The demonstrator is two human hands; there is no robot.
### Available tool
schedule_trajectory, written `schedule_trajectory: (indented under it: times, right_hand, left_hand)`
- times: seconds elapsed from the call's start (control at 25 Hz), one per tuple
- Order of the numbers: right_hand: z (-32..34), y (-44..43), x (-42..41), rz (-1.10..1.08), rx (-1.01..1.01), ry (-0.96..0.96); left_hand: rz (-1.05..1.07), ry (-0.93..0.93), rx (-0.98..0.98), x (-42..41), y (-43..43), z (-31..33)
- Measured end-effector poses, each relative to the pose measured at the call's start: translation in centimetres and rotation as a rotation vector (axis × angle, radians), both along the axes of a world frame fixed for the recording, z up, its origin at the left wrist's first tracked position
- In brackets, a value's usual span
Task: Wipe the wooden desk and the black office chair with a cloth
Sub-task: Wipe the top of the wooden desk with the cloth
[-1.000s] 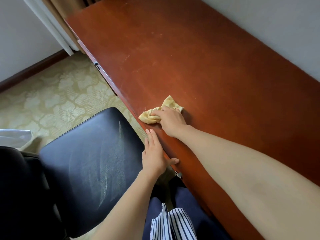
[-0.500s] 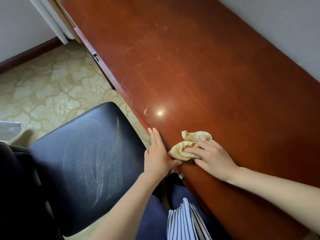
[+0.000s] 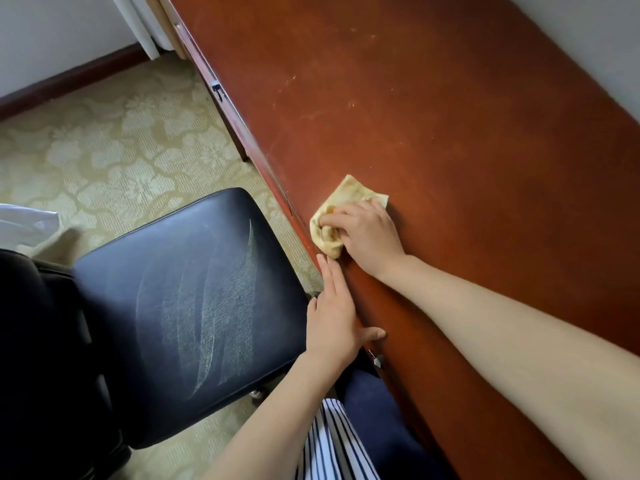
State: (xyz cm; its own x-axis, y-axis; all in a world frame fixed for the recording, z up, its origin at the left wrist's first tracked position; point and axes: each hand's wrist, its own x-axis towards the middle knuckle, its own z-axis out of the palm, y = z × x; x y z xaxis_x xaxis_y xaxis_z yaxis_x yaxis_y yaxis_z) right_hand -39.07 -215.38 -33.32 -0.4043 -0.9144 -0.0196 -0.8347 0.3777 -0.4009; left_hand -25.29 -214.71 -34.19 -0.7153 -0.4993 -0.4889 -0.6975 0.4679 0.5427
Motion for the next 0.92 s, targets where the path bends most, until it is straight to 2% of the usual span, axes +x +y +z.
schedule_trajectory:
  times: [0.2,0.32,0.64,0.8,0.92]
  right_hand:
    - [0.2,-5.0,-1.1,-0.051,0.061,0.017]
    - [-0.1,-4.3,-1.1,-0.046,0.037,0.022]
    - [0.6,8.4,-1.4,0.098,-0.064,0.081]
    - [1.0,15.3,-1.7,0.29,-0.012,0.136]
    - [1.4,16.2,-2.5,0.416,-0.006,0.149]
  left_hand:
    - [0.011,0.002,-0.009,0.1,0.1,-0.2]
    - [0.013,-0.014,-0.029,0.1,0.1,-0.1]
    - [0.001,-0.083,-0.051,-0.1,0.2,0.7]
    - [-0.008,-0.095,-0.05,-0.2,0.2,0.9]
    - [-0.01,-0.102,-0.051,-0.4,0.2,0.9]
